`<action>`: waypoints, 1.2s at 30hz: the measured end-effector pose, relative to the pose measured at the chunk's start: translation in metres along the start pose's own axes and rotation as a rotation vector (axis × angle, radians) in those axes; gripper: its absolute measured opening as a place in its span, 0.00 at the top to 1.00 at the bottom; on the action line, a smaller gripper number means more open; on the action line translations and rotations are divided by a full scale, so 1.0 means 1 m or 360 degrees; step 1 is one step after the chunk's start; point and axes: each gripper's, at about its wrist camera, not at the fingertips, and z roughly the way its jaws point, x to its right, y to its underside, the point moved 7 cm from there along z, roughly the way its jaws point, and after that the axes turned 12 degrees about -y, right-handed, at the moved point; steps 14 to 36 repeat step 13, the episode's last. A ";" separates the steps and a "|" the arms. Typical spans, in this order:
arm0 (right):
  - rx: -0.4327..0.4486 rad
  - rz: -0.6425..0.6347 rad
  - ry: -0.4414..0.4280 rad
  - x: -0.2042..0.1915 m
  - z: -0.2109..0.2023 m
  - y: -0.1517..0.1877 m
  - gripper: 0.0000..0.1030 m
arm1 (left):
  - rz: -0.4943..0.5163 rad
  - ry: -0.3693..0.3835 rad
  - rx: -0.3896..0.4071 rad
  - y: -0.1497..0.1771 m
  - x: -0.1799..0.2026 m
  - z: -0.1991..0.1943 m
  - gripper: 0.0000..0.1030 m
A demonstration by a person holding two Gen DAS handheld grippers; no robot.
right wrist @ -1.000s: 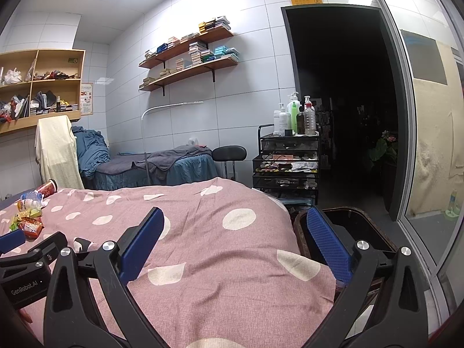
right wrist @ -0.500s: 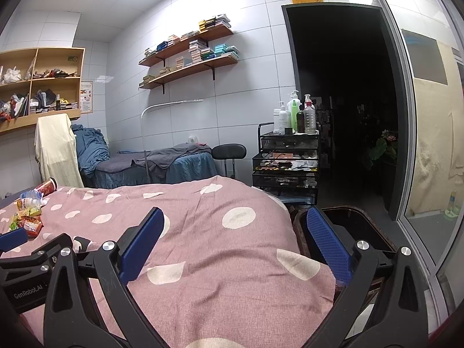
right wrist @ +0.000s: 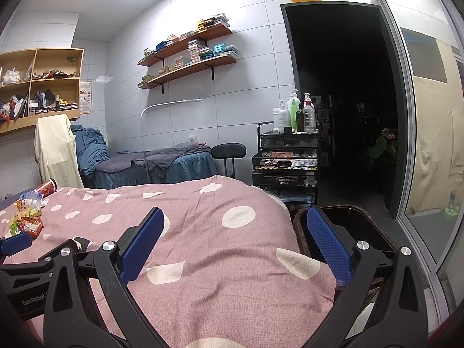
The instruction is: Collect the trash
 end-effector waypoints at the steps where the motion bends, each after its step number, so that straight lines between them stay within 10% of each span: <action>1: 0.0000 0.0000 0.0000 0.000 0.000 0.000 0.05 | 0.0002 -0.0001 0.0002 0.000 0.000 0.000 0.05; 36: -0.0010 0.0017 0.0000 -0.001 0.000 0.000 0.05 | 0.0006 -0.0011 -0.0010 0.001 0.002 0.001 0.05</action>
